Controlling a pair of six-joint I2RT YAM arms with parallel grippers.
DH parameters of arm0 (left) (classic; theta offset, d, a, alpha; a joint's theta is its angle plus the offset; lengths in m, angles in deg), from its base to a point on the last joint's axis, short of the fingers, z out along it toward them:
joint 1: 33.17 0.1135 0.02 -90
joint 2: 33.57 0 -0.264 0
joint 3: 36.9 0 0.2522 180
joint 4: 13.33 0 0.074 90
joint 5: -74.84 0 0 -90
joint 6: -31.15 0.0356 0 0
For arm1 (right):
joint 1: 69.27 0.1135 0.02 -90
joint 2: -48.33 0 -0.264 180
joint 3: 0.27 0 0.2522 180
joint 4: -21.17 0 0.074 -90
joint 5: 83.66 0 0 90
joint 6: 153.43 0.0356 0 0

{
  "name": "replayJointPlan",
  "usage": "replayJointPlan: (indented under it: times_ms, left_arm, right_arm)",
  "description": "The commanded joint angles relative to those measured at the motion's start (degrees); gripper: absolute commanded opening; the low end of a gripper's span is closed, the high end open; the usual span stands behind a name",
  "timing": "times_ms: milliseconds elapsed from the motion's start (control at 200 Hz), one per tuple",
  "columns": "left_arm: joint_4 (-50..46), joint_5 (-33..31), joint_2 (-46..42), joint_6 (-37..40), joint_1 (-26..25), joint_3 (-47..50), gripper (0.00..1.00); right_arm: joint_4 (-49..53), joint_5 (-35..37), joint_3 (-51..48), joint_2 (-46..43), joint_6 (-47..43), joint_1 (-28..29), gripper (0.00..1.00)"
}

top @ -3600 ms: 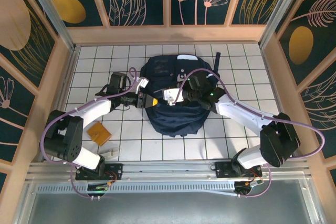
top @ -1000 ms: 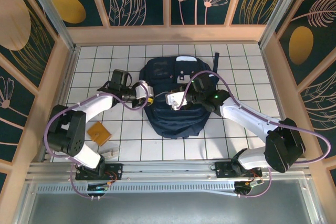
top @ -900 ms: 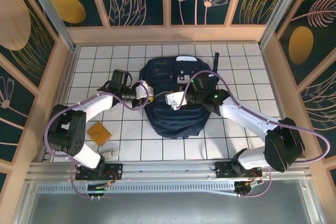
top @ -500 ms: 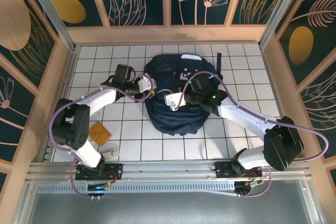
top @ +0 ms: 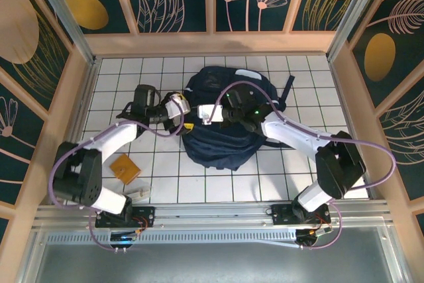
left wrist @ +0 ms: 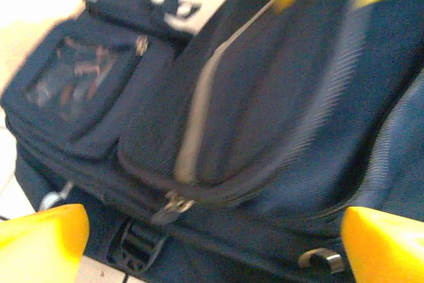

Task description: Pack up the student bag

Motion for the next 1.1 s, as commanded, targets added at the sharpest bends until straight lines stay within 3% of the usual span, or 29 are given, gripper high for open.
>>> replayJointPlan:
  times_ms: [0, 165, 280, 340, 465, 520, 566, 586, 591, 601, 621, 676, 806, 896, 956, 1006, 1096]
  left_arm:
    - [5.5, 6.7, -4.1, 0.2, -0.7, 1.7, 0.99]
    - [8.1, 3.8, -4.3, -1.1, -2.8, 0.9, 0.99]
    - [4.5, 2.9, -1.9, 3.1, -3.3, -1.5, 0.96]
    - [0.9, 2.5, 0.0, 6.4, -3.9, -3.2, 0.87]
    - [0.7, 2.0, 1.6, 7.7, -4.7, -4.7, 0.56]
    - [2.8, 2.4, 1.2, 7.7, -4.9, -4.1, 0.39]
    - [5.0, 1.9, 0.9, 5.8, -4.8, -4.0, 0.15]
    - [5.6, 0.9, 1.0, 4.7, -4.8, -4.1, 0.03]
    - [5.7, 0.7, 0.9, 4.3, -4.9, -4.3, 0.00]
    - [5.8, 0.0, 1.0, 3.7, -4.8, -4.4, 0.00]
    - [5.7, -1.2, 1.2, 2.6, -4.8, -5.0, 0.00]
    - [3.8, -3.4, 2.2, 1.1, -4.7, -7.3, 0.00]
    - [0.9, -4.6, 5.2, -4.1, -3.1, -12.9, 0.00]
    - [2.6, -3.7, 6.7, -9.7, -0.5, -14.9, 0.00]
    - [3.8, -3.6, 7.1, -12.1, 0.9, -15.7, 0.00]
    - [3.3, -3.4, 7.3, -12.3, 1.5, -16.6, 0.00]
    - [1.7, -3.1, 8.3, -14.1, 2.4, -18.3, 0.00]
  right_arm:
    - [-4.8, -5.4, 3.3, 0.7, 4.8, 0.2, 0.00]
    - [-5.6, -9.9, 2.4, -0.6, 5.8, 0.1, 0.00]
    - [-5.7, -13.9, 0.9, -2.5, 5.0, 0.1, 0.00]
    - [-5.7, -14.7, 0.3, -3.2, 5.1, 0.0, 0.00]
    - [-6.1, -16.2, -1.4, -4.2, 5.4, 0.0, 0.00]
    - [-8.5, -16.4, -3.3, -5.0, 7.8, 0.1, 0.16]
    - [-11.5, -16.2, -5.6, -6.3, 10.4, 0.1, 0.35]
    - [-13.1, -15.9, -6.9, -7.1, 11.6, 0.2, 0.65]
    - [-13.6, -15.9, -7.3, -7.4, 12.0, 0.2, 0.81]
    - [-14.5, -15.8, -8.0, -7.9, 12.7, 0.2, 0.95]
    - [-16.4, -15.5, -9.6, -9.0, 14.0, 0.4, 0.99]
    - [-21.3, -13.4, -13.7, -12.4, 17.2, 1.3, 0.99]
    - [-24.5, 0.3, -18.3, -19.1, 23.5, 8.9, 0.99]
    - [-17.0, 4.0, -18.3, -19.9, 15.2, 19.2, 0.99]
    - [-14.7, 3.3, -18.8, -18.4, 10.5, 26.1, 0.99]
    - [-14.8, -2.0, -19.0, -15.7, 10.4, 28.2, 0.99]
    - [-19.8, -7.5, -14.3, -7.4, 23.7, 28.2, 0.99]
